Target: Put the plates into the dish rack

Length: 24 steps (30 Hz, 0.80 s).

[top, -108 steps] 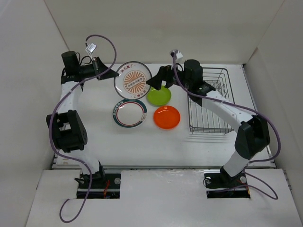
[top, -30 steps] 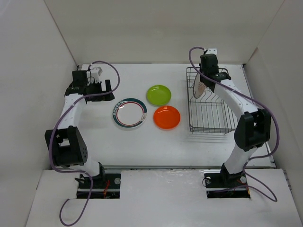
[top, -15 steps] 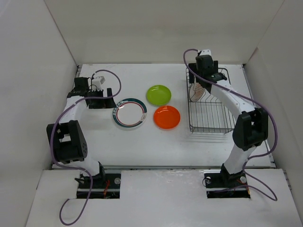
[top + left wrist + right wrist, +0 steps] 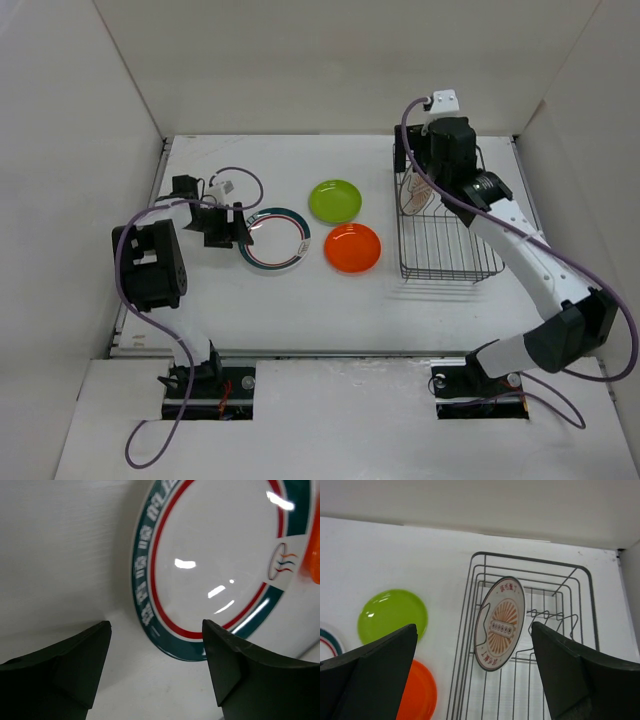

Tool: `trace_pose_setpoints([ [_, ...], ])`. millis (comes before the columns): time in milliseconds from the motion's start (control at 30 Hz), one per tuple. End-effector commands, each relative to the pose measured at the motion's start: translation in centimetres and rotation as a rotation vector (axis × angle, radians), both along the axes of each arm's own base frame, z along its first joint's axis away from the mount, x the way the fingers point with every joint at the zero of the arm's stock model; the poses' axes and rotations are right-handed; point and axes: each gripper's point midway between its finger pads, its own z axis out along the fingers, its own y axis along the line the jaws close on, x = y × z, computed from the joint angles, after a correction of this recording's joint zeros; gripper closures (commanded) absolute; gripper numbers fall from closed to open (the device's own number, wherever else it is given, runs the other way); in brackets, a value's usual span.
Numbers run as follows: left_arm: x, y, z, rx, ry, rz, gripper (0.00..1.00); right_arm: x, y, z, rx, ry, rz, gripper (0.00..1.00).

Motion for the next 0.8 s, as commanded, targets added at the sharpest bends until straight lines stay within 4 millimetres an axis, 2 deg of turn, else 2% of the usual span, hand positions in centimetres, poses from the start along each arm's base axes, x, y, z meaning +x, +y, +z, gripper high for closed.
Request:
trace_pose_setpoints([
  [0, 0.0, -0.8, -0.1, -0.058, 0.027, -0.036, 0.28, -1.1, 2.6, 0.8, 0.072, -0.044, 0.155, 0.0],
  [33, 0.3, -0.7, -0.2, -0.055, 0.023, -0.044, 0.32, -1.6, 3.3, 0.8, 0.083, -0.05, 0.188, 0.0],
  [67, -0.1, -1.2, -0.7, -0.068, 0.049, -0.055, 0.39, -2.1, 3.5, 1.6, 0.095, -0.068, 0.209, 0.0],
  [133, 0.0, -1.2, -1.1, -0.07, 0.058, -0.055, 0.45, -2.6, 4.0, 2.2, 0.102, -0.079, 0.231, 0.0],
  [167, -0.2, -1.6, -1.8, -0.073, 0.08, -0.064, 0.45, -2.8, 4.4, 2.2, 0.103, -0.079, 0.242, 0.0],
  [200, 0.1, -1.5, -1.9, -0.073, 0.078, -0.064, 0.5, -3.1, 4.3, 2.7, 0.107, -0.09, 0.242, 0.0],
  [267, 0.6, -1.5, -2.3, -0.074, 0.084, -0.064, 0.62, -3.2, 4.9, 2.0, 0.106, -0.078, 0.261, 0.0],
  [300, 0.1, -1.7, -3.1, -0.094, 0.128, -0.058, 0.69, -3.3, 4.9, 2.0, 0.115, -0.077, 0.259, 0.0],
  [333, 0.4, -1.7, -3.2, -0.094, 0.127, -0.058, 0.81, -3.3, 5.1, 2.0, 0.118, -0.076, 0.271, 0.0],
  [367, 0.7, -1.7, -3.3, -0.098, 0.132, -0.049, 0.84, -3.2, 5.4, 1.0, 0.121, -0.051, 0.278, 0.0],
  [400, 0.6, -1.7, -3.6, -0.099, 0.143, -0.048, 0.92, -3.0, 6.0, 0.2, 0.127, -0.036, 0.284, 0.0],
  [433, 1.1, -1.4, -3.3, -0.103, 0.138, -0.027, 1.0, -3.1, 6.2, 0.1, 0.129, -0.035, 0.293, 0.0],
  [533, 2.6, 0.1, -2.3, -0.11, 0.101, 0.015, 1.0, -3.0, 7.2, -2.6, 0.154, 0.019, 0.323, 0.0],
  [600, 3.4, 1.2, -1.3, -0.126, 0.078, 0.039, 1.0, -3.2, 8.0, -3.1, 0.179, 0.024, 0.359, 0.0],
  [633, 3.7, 1.5, -0.1, -0.131, 0.045, 0.035, 1.0, -3.4, 8.6, -4.3, 0.186, 0.049, 0.373, 0.0],
  [667, 3.5, 1.9, 0.8, -0.169, 0.034, 0.04, 1.0, -3.5, 9.1, -4.2, 0.195, 0.045, 0.395, 0.0],
  [733, 4.0, 2.3, 3.3, -0.187, -0.057, -0.013, 1.0, -3.8, 10.1, -5.2, 0.2, 0.059, 0.435, 0.0],
  [767, 3.5, 1.8, 5.5, -0.233, -0.096, -0.05, 1.0, -4.1, 11.0, -5.0, 0.209, 0.055, 0.471, 0.0],
])
